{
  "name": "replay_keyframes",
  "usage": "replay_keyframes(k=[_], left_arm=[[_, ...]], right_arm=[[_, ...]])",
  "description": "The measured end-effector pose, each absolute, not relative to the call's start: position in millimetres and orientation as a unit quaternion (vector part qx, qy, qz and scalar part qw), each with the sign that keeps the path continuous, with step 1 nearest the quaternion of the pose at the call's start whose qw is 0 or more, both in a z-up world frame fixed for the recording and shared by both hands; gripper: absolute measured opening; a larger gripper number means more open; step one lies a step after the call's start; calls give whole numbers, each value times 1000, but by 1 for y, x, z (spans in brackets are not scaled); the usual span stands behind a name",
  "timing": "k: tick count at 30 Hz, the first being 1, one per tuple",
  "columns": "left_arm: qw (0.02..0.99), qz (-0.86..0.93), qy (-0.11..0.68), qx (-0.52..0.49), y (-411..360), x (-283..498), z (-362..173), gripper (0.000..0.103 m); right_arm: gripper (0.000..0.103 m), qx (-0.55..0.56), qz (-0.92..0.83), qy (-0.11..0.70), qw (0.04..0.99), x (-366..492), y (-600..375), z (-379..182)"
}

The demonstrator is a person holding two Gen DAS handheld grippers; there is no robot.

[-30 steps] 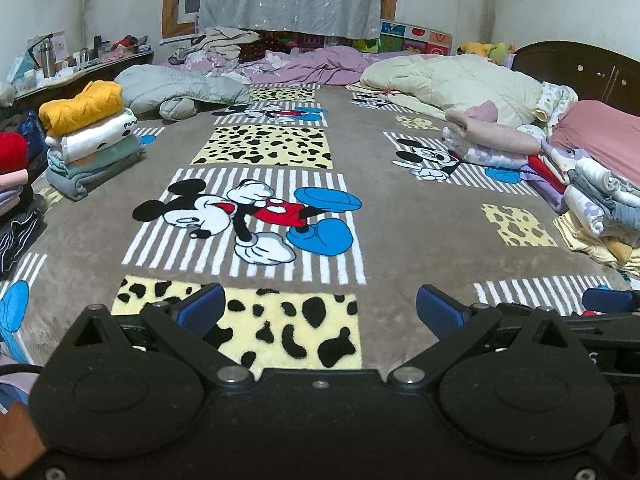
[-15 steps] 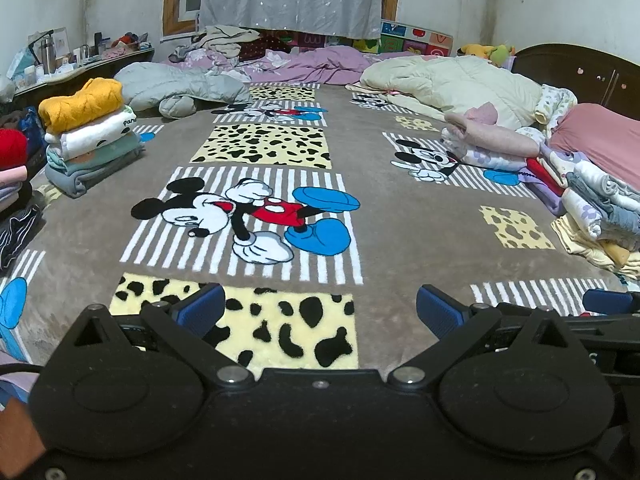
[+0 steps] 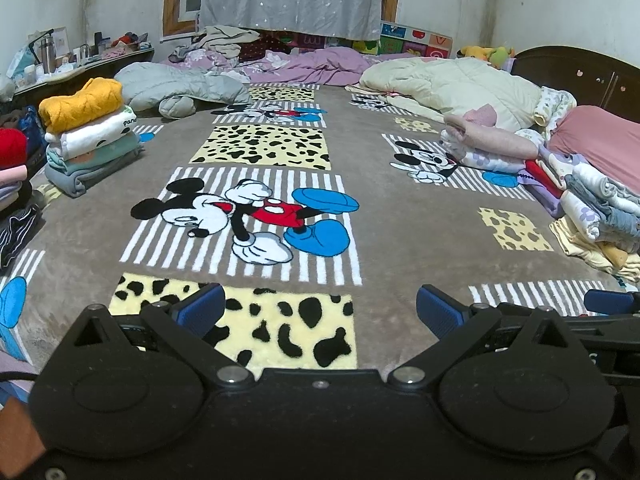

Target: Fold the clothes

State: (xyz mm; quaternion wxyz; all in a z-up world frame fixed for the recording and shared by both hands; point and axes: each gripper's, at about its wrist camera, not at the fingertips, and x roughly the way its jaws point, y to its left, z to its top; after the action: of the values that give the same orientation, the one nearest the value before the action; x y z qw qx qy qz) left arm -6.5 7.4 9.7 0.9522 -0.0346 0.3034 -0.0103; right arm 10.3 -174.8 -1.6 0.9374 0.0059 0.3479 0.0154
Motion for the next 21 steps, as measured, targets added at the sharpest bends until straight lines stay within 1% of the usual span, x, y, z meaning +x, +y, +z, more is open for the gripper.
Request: replay_keyframes(k=[9, 19, 21], left_arm=[[957, -11, 290, -17, 0, -5, 9, 103], [947, -2, 321, -34, -3, 25, 2, 103], [949, -1, 314, -35, -7, 31, 1, 103]], right_arm=[[103, 10, 12, 350, 937, 13, -179, -2], [103, 5, 33, 361, 932, 44, -184, -12], [103, 3, 38, 364, 931, 53, -186, -14]])
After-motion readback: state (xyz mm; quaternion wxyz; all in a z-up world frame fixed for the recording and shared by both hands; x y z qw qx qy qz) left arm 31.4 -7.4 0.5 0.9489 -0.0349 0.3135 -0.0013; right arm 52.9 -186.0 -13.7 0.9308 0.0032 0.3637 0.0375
